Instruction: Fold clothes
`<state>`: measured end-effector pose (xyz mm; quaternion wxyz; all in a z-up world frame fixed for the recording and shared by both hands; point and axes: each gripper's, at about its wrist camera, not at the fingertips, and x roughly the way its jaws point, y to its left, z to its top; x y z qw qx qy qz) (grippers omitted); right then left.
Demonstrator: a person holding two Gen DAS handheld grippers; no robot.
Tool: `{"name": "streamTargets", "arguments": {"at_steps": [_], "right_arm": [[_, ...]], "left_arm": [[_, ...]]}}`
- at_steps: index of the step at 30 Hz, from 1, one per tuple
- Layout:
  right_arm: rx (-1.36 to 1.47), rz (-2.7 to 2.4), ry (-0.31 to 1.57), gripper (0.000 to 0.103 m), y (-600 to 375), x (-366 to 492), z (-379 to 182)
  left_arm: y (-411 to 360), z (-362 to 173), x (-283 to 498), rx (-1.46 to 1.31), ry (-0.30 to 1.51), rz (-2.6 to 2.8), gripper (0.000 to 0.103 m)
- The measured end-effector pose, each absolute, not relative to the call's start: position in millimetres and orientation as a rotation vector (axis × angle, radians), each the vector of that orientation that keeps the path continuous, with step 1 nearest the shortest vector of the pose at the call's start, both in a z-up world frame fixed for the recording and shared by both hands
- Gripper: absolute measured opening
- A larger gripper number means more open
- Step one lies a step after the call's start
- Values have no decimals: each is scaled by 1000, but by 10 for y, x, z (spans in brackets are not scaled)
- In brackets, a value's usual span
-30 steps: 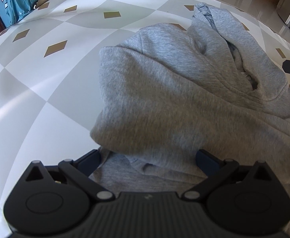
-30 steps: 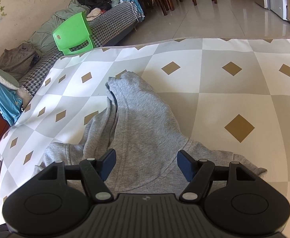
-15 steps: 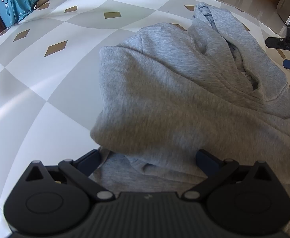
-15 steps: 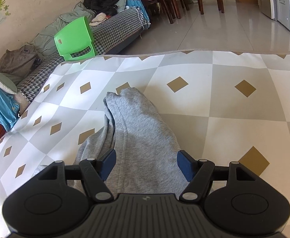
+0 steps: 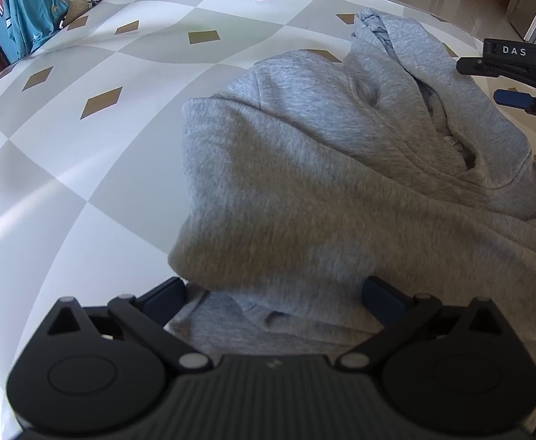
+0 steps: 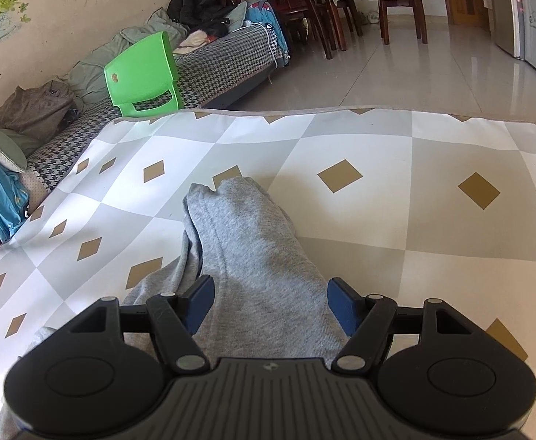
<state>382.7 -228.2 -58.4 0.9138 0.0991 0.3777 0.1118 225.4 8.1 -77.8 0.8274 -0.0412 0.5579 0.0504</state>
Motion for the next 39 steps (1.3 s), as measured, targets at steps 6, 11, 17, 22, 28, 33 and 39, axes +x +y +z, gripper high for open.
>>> {"name": "streamTargets", "arguments": {"at_steps": [6,11,17,22,28,33,39], "right_arm": [[209,219,764,68,-2246,4037,-704],[241,226,771,68,-2223,4228,-780],[262,234,797,68,-2173,4454,-850],[292,252,830,68,-2094,4565,-971],[345,247,844,28,-2045,4552,-1038],[380,277,814,16,-2074,4444,-874],[324,343,720,14,-2021,4137,-441]], "left_arm": [[105,-790,2262,-102,1190,99,103],[109,-794,2260,-103,1188,94,103],[89,-797,2234,-99,1171,100,103],[78,-796,2209,-97,1157,102,103],[76,-798,2202,-98,1152,103,103],[81,-797,2207,-105,1159,112,103],[78,-782,2195,-120,1167,130,103]]}}
